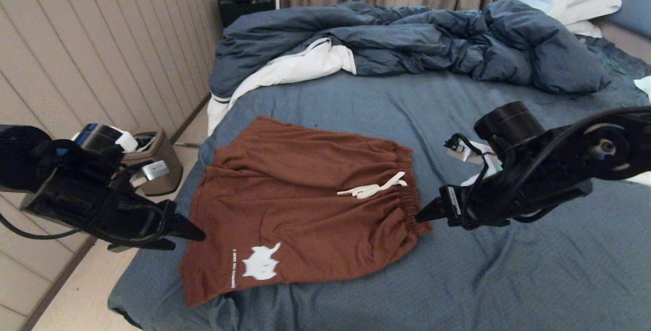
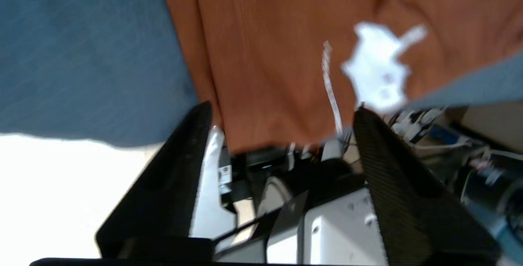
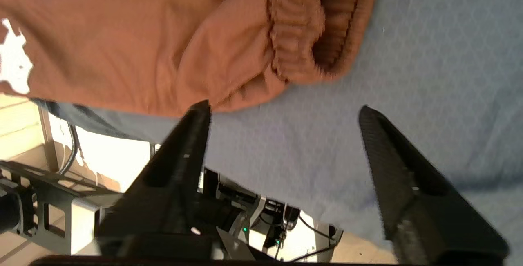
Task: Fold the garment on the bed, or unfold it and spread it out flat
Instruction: Fold the brown shorts
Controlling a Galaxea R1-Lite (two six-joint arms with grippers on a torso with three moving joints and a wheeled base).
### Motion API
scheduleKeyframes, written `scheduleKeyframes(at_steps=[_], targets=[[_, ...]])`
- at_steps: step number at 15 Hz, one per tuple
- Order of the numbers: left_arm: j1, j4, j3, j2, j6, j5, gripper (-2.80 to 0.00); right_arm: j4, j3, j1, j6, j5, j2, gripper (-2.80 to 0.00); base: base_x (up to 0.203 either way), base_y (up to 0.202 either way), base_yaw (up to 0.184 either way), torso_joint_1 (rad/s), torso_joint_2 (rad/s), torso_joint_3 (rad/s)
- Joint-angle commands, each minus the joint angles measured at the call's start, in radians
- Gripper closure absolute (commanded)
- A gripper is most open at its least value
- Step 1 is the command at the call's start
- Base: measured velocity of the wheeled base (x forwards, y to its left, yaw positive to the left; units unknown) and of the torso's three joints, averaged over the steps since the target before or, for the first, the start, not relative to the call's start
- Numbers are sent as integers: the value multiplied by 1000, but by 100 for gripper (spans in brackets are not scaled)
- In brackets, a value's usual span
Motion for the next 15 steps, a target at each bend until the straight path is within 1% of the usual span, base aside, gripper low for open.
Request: scheduleKeyframes(at_steps=[1,3,4,5,8,11,12,15], targets=[[-3,-51,7,81,-19,-4,-280,-7,-20,-4,2,0,18,-280,0,0,0,0,0,0],[-8,-79,11,104,-43,-12,-280,-25,-22,-6,3,-3,12,-280,0,0,0,0,0,0],[-13,-79,11,104,-44,-38,-280,-25,-22,-8,3,-5,6,-280,0,0,0,0,0,0],[-23,-79,11,104,-47,-48,-280,-25,-20,-7,3,-3,4,-280,0,0,0,0,0,0],[-27,-85,13,136,-62,-50,-280,-26,-20,-5,5,-3,11,-280,0,0,0,0,0,0],[-39,-102,41,139,-63,-57,-280,-26,-19,-5,5,-2,17,-280,0,0,0,0,0,0],[-43,-112,43,139,-63,-58,0,-29,-18,-7,5,-2,22,-280,0,0,0,0,0,0],[-49,-137,39,139,-73,-58,0,-43,-20,-7,3,-2,22,-280,0,0,0,0,0,0]])
